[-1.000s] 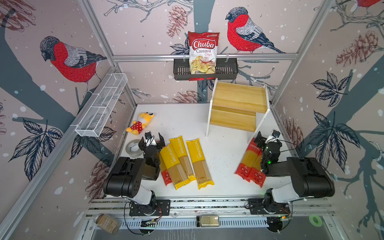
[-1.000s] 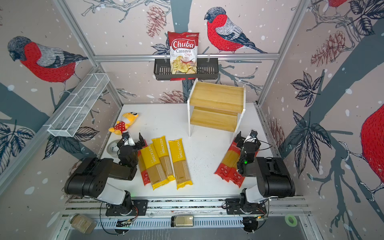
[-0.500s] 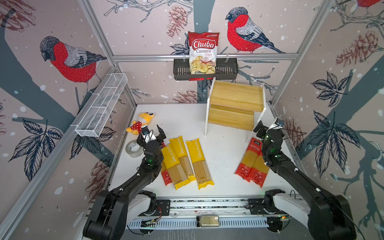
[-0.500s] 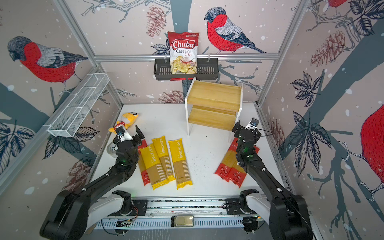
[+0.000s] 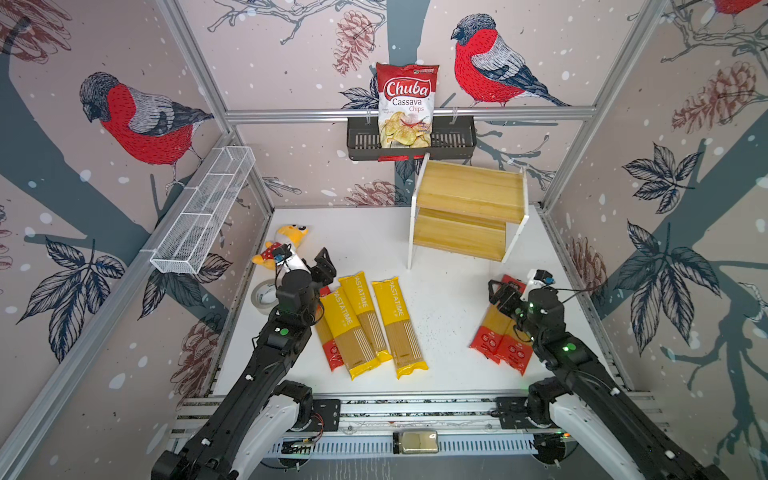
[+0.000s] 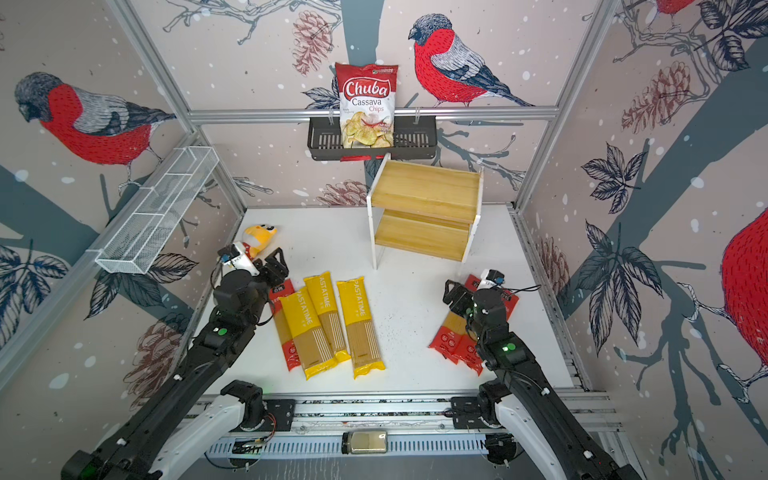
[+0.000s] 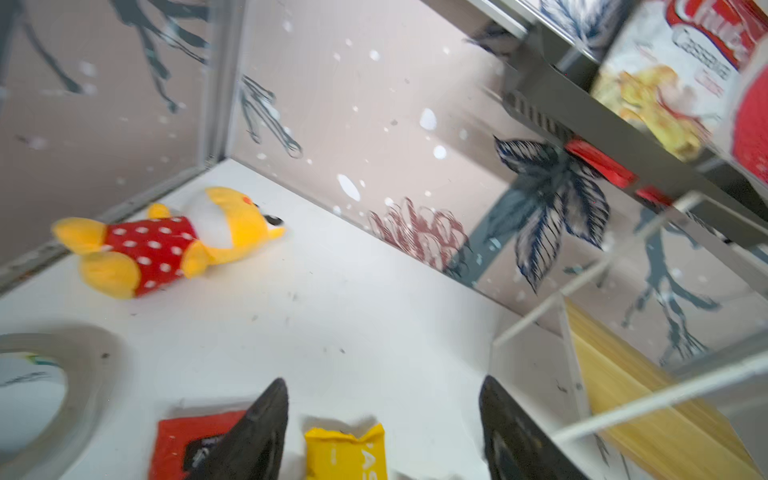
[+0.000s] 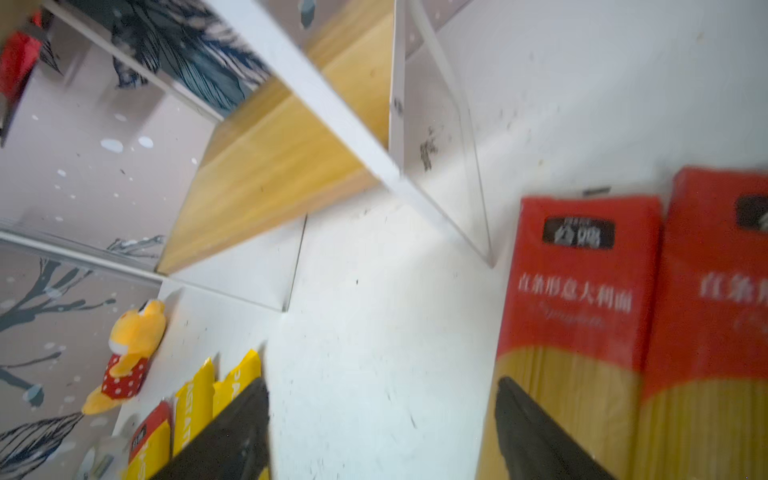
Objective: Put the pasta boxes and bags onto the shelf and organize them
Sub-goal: 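Move both grippers toward the nearest yellow PASTATIME bag from opposite ends, then close left and right grippers on the yellow bag's two ends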
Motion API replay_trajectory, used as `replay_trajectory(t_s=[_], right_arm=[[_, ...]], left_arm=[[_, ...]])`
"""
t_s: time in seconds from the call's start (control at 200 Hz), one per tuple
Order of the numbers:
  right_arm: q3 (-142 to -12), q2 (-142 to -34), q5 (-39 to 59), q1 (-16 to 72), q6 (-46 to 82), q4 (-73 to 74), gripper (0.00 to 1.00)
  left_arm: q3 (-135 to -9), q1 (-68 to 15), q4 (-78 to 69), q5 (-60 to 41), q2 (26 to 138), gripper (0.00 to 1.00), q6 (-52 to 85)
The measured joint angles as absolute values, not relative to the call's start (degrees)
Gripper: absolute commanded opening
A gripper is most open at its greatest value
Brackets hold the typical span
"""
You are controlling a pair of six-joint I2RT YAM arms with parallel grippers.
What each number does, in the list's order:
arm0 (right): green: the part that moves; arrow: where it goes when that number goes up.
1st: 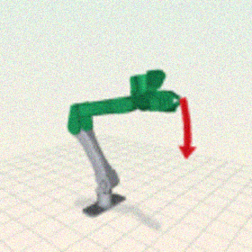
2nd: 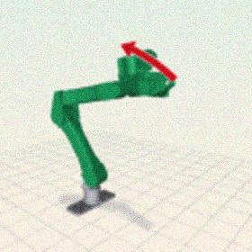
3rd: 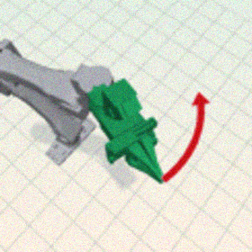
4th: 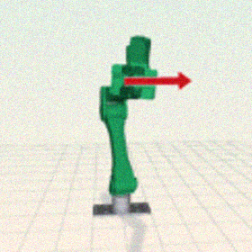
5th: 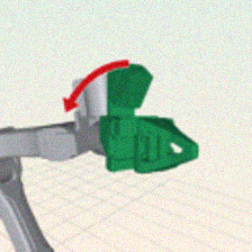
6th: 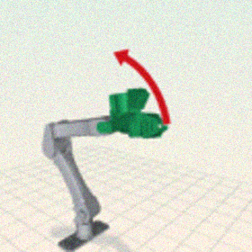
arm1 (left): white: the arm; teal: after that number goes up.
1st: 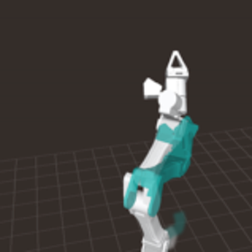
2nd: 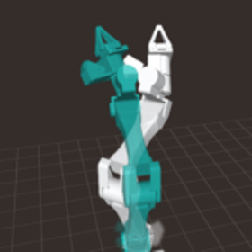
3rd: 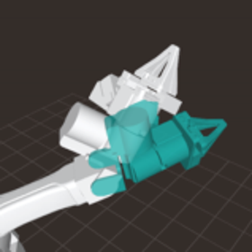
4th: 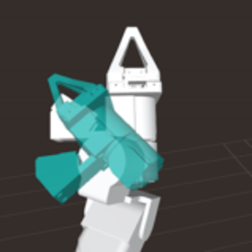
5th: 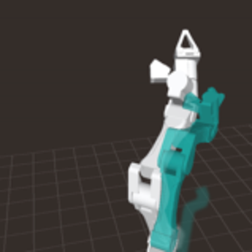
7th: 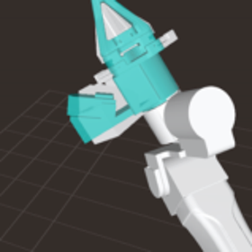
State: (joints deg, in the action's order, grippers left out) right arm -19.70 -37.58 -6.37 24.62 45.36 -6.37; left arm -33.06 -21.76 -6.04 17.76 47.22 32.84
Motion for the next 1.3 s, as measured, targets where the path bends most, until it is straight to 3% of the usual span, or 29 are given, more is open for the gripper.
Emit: replay_trajectory(t_s=[0.23, 0.345, 0.485, 0.615, 0.941, 1.301], right_arm=[[-18.7, -48.1, -13.3, 50.5, 54.7, -6.2, 0.55], [-25.6, -60.3, -17.4, 61.0, 55.9, -5.3, 0.50], [-33.6, -74.4, -17.5, 67.5, 55.6, -2.4, 0.45], [-36.9, -80.9, -15.3, 68.4, 54.1, 0.9, 0.45], [-32.8, -82.4, -3.6, 59.5, 54.2, 9.6, 0.47], [-30.2, -85.6, 4.9, 56.0, 57.1, 17.8, 0.48]], left_arm=[[-33.3, -44.8, -1.2, 22.0, 58.2, 0.67, 37.9], [-33.6, -48.0, -0.9, 20.5, 63.5, 0.64, 40.9], [-31.4, -48.6, -2.4, 16.7, 66.1, 0.60, 44.2], [-29.0, -48.7, -4.3, 14.3, 67.5, 0.49, 46.2], [-26.6, -48.8, -9.1, 9.6, 72.8, 0.47, 49.1], [-27.9, -48.8, -9.6, 7.8, 79.2, 0.40, 52.7]])
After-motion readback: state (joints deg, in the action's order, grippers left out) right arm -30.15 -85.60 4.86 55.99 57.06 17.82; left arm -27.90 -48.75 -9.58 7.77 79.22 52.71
